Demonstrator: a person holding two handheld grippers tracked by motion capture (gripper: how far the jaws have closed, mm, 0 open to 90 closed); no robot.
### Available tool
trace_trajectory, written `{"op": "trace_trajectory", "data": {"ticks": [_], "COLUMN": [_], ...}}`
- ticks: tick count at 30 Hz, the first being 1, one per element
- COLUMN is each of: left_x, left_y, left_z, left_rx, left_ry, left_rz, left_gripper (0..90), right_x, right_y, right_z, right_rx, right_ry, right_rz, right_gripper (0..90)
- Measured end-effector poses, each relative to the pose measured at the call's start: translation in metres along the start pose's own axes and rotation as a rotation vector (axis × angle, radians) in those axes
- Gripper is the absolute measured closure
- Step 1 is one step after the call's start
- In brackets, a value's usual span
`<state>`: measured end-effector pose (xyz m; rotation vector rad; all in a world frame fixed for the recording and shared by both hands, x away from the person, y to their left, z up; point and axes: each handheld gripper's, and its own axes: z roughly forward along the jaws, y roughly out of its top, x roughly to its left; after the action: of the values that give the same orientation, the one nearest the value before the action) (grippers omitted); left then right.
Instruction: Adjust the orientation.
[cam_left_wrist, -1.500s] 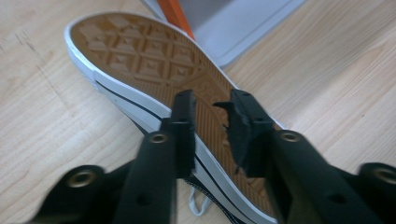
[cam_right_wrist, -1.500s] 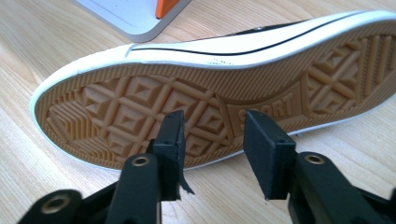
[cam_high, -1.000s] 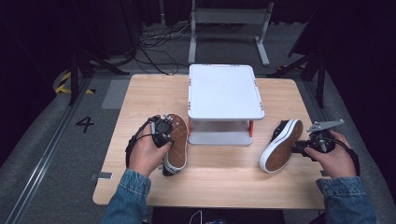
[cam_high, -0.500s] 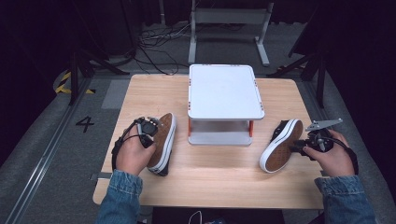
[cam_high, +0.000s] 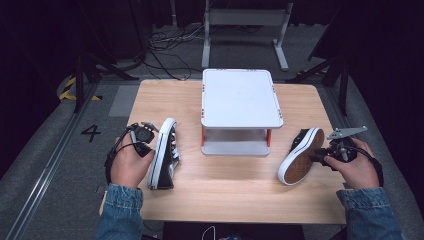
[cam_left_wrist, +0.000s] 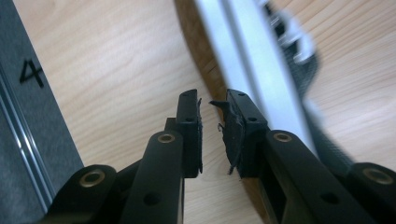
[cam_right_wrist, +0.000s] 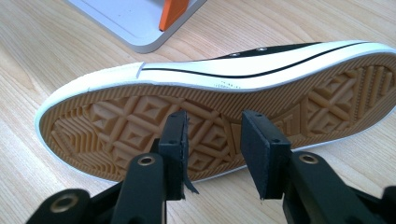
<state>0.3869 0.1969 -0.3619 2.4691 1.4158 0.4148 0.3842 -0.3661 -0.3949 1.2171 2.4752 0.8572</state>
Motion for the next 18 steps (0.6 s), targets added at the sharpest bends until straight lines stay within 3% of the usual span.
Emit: {"op": "trace_trajectory", "data": {"ticks": [3, 7, 10, 13, 18], "left_x": [-0.012, -0.021, -0.018, -0.014, 0.003], "left_y": [0.007, 0.012, 0.011, 0.008, 0.001], "left_z": [-0.003, 0.01, 0.01, 0.008, 0.006], "left_rx": [-0.01, 0.048, 0.041, 0.051, 0.042], "left_ry": [-0.011, -0.04, -0.043, -0.014, -0.014], "left_rz": [0.048, 0.087, 0.078, 0.061, 0.003], "left_gripper": [76.9, 79.7, 83.2, 82.8, 82.3], "right_x": [0.001, 0.002, 0.001, 0.001, 0.003], "right_y": [-0.001, -0.001, -0.001, -0.001, 0.001], "right_z": [0.0, -0.002, -0.002, -0.002, -0.001], "right_rx": [0.001, -0.004, -0.01, -0.01, -0.007], "right_ry": [-0.001, -0.003, -0.001, -0.002, 0.003], "right_rz": [-0.005, -0.008, -0.008, -0.007, -0.009], "right_gripper": [62.8, 62.8, 62.7, 62.7, 62.7]}}
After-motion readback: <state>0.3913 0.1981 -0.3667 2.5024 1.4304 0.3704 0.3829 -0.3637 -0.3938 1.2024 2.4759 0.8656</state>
